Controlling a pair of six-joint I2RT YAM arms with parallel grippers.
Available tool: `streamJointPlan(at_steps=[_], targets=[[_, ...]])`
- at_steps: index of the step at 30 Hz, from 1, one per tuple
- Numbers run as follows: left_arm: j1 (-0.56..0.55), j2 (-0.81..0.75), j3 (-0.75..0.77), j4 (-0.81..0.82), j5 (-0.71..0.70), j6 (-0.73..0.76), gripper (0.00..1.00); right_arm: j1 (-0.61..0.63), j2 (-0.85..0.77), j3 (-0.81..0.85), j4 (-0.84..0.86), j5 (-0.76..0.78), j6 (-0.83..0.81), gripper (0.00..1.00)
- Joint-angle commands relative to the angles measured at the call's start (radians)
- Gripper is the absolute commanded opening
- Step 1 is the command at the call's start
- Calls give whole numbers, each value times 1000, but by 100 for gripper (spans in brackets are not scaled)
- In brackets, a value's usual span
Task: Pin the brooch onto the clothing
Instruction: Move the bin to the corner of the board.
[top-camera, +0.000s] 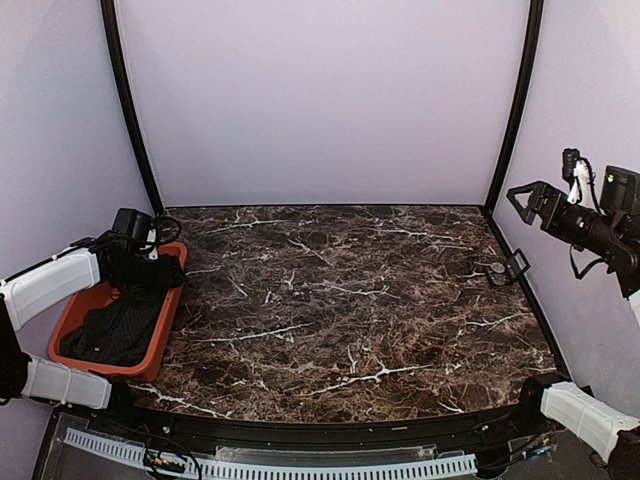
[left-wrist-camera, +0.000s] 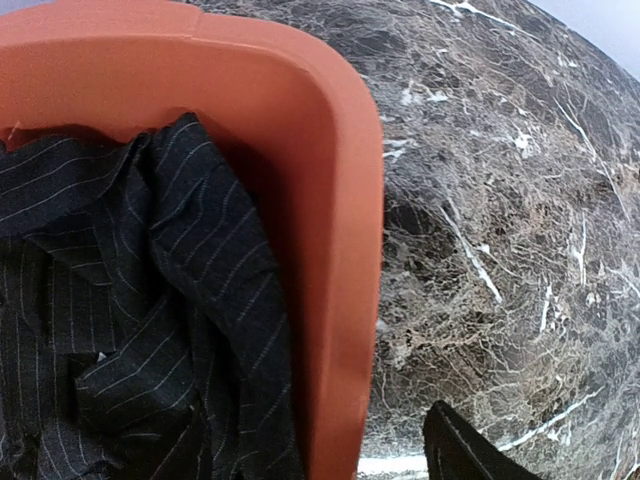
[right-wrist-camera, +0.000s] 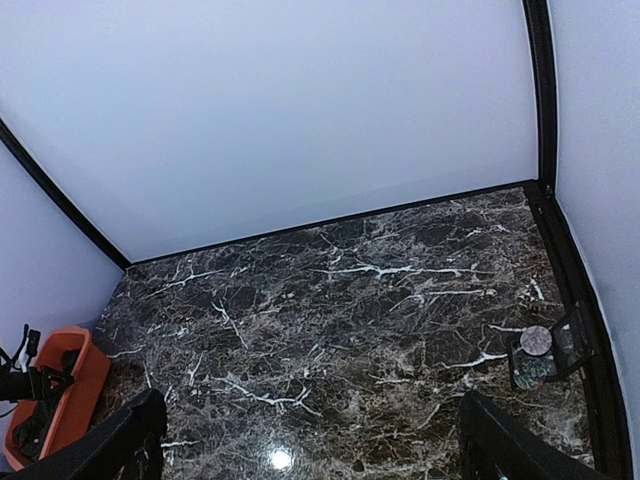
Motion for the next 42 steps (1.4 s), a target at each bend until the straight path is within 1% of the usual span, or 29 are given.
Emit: streamJointPlan(at_steps=[1, 4, 13, 17, 19, 21, 23, 27, 29, 31, 36, 42], targets=[[-19, -8, -10, -10, 61, 23, 69, 3, -4, -19, 47, -9, 1, 99], [-33, 0, -8, -29, 90, 23, 66, 3, -4, -23, 46, -4, -7, 99], [-54, -40, -23, -95, 104, 4, 57, 2, 10, -46, 66, -8, -15, 99], [-57, -13, -36, -94, 78, 9, 56, 3, 17, -54, 80, -15, -13, 99], [-57, 11, -41, -90, 70, 10, 53, 2, 20, -52, 83, -19, -13, 99], [-57, 32, -44, -80, 65, 9, 49, 3, 21, -50, 82, -20, -14, 99], [-57, 46, -45, -69, 61, 7, 38, 3, 19, -49, 82, -19, -15, 99], [-57, 65, -30, -54, 62, 7, 23, 3, 14, -49, 79, -14, -20, 99], [-57, 71, -16, -53, 68, 7, 18, 2, 14, -51, 78, -14, -23, 99], [-59, 74, -4, -53, 71, 7, 15, 3, 12, -51, 79, -12, -25, 99], [-92, 79, 17, -48, 58, 14, 11, 2, 13, -61, 81, -10, -29, 99], [-116, 103, 29, -49, 35, 16, 11, 3, 6, -81, 90, -12, -28, 99]])
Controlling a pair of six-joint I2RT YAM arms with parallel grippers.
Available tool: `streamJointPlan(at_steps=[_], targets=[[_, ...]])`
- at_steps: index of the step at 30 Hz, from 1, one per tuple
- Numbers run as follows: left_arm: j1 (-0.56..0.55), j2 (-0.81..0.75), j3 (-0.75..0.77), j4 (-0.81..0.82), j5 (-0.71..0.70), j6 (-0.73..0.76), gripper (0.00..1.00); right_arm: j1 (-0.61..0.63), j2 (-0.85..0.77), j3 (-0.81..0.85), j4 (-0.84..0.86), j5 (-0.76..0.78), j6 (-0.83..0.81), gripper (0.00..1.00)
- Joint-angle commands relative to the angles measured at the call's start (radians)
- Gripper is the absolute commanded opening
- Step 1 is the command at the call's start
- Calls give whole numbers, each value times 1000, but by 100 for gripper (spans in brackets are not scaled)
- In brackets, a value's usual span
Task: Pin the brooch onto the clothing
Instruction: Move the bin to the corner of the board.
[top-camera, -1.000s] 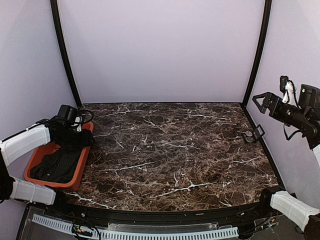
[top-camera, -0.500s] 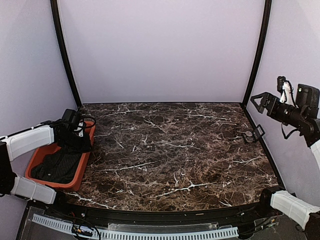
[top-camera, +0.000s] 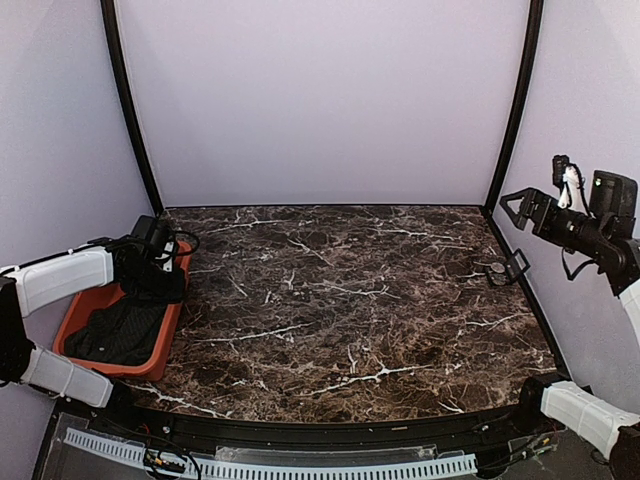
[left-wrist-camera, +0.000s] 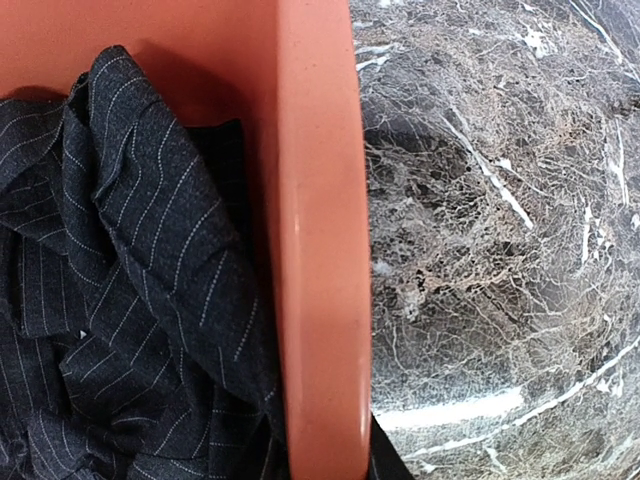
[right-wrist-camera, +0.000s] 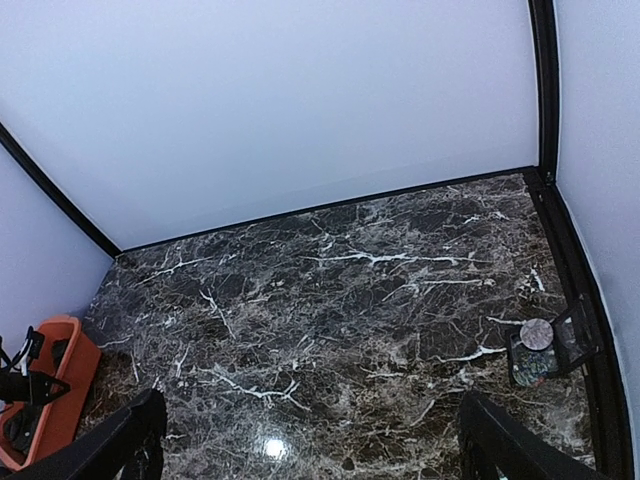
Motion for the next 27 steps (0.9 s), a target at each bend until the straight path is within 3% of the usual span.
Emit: streamJointPlan(at_steps=[1, 6, 12, 20, 24, 27], targets=[[-17, 17, 25, 5, 41, -38, 11, 3, -15, -22, 40, -7, -7, 99], [-17, 24, 21, -13, 15, -42, 11, 3, -31, -31, 38, -5, -9, 99], [-17, -21, 25, -32, 6, -38, 23, 2, -32, -50, 40, -4, -5, 99], [-16, -156, 60, -34, -69, -23, 76, 3, -30, -58, 55, -17, 6, 99], [0, -182, 85, -84, -183, -17, 94, 3, -28, -53, 53, -21, 5, 99], [54, -173, 68, -109, -189, -50, 99, 3, -26, -52, 54, -22, 5, 99]])
